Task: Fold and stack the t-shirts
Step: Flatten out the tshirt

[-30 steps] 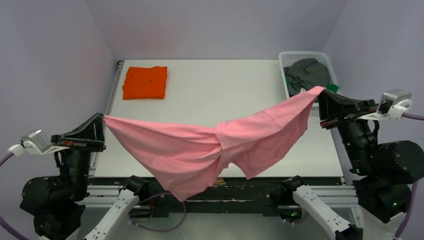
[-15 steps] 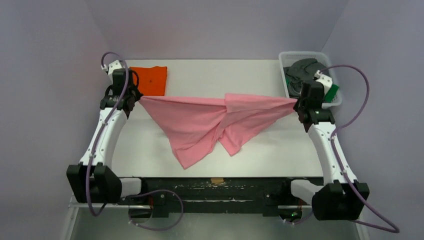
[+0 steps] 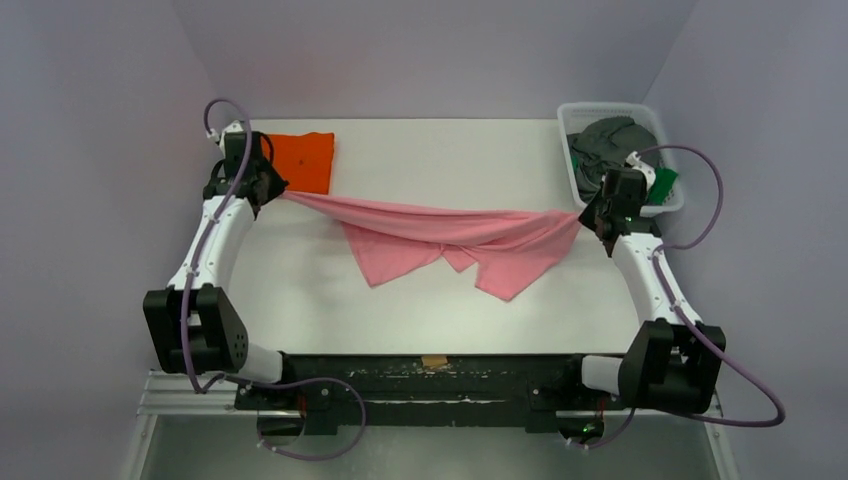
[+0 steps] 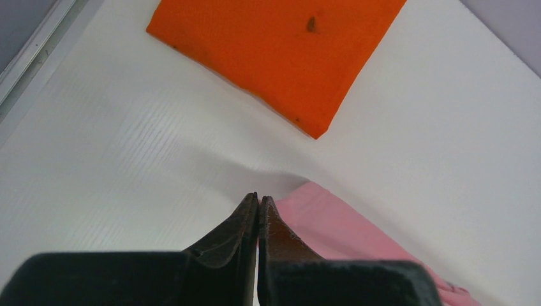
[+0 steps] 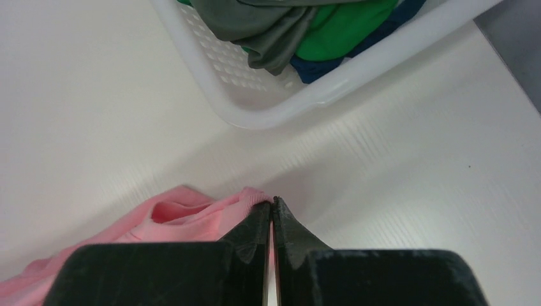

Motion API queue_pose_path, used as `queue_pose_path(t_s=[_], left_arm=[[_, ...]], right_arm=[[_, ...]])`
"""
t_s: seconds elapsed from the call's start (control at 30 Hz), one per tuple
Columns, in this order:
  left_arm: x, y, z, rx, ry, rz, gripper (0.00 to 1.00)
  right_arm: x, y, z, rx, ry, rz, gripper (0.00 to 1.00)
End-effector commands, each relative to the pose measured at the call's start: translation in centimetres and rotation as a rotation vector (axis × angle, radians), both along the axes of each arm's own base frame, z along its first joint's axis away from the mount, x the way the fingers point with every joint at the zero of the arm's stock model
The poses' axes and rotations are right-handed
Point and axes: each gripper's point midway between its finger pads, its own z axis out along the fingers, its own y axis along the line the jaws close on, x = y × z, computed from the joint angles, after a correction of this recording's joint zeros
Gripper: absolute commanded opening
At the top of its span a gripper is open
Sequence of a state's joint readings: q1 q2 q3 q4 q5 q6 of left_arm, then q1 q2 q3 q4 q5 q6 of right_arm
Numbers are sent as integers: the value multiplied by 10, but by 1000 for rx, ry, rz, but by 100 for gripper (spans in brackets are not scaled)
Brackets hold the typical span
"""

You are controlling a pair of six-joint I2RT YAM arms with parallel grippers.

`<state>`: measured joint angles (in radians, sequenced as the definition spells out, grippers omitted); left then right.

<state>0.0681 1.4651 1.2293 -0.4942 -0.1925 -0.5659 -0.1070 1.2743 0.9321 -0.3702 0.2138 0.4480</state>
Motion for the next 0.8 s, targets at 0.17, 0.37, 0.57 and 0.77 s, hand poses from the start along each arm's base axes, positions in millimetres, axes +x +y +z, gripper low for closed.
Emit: queue_pose_path(t_s=[0.17, 0.37, 0.57, 0.77], left_arm=[[-52, -3, 173, 30, -473, -13, 0], [-161, -4, 266, 80, -763, 25, 0], [-258, -8, 331, 137, -974, 31, 0], [-275, -7, 340, 170, -988, 31, 0]], right_arm=[[-13, 6, 171, -75, -448, 70, 0], [-88, 15, 267, -164, -642, 105, 0], [-161, 33, 339, -225, -826, 182, 0], [-183, 43, 356, -230, -903, 218, 0]])
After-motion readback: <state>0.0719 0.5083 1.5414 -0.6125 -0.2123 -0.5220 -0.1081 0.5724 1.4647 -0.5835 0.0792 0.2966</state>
